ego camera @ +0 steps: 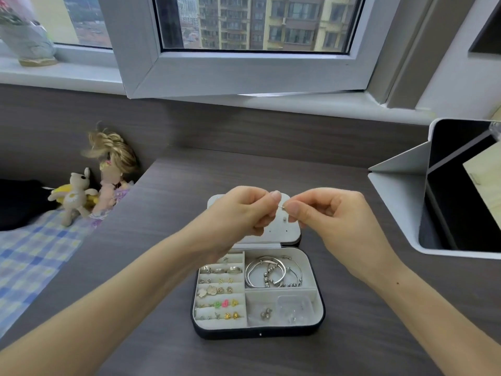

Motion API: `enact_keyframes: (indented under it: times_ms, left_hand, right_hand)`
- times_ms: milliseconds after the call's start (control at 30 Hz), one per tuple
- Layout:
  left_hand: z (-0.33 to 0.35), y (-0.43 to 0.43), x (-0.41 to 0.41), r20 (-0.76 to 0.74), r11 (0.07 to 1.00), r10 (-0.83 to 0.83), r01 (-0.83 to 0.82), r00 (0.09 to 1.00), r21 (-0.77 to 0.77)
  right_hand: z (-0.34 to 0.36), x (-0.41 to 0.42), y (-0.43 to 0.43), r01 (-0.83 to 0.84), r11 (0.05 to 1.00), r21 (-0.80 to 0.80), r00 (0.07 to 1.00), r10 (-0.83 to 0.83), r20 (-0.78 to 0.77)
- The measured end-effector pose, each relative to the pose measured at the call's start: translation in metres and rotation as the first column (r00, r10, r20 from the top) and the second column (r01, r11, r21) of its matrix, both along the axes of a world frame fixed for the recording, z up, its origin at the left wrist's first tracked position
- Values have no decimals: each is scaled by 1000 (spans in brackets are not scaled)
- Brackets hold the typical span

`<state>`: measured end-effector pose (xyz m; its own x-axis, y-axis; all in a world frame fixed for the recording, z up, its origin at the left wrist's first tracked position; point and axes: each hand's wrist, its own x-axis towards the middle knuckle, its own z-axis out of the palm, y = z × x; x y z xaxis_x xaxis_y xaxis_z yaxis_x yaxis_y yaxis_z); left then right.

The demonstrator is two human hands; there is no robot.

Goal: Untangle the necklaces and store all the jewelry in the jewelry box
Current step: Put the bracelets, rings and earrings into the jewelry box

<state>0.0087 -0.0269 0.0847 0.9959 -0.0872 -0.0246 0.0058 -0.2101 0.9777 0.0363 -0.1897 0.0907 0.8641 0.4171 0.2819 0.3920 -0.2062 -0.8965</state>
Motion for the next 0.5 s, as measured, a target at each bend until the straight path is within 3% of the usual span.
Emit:
enact_keyframes:
  times_ms: [67, 100, 167, 233, 367, 500]
  left_hand:
    - [2, 2, 6, -129, 995, 1, -14, 992, -102]
    - [4, 2, 9, -197, 990, -10, -18, 980, -141]
    - [8, 4, 18, -331, 980, -39, -29, 943, -198]
    - [14, 8, 30, -460, 966, -88, -37, 884, -256]
    - [24, 13, 48, -624, 929, -223, -31, 749, -369]
    - [33, 15, 55, -668, 906, -301, -14, 680, -423]
  right_hand:
    - [-6, 6, 4, 13, 1000, -23, 994, -11, 105]
    - [-9, 9, 6, 48, 996, -72, 969, -29, 246]
    - [-16, 17, 10, 134, 978, -162, 809, -13, 588]
    - [-22, 28, 12, 186, 966, -181, 609, 32, 793]
    - [-23, 43, 11, 222, 964, -144, 396, 46, 917]
    - [-23, 53, 7, 214, 962, -167, 318, 92, 944]
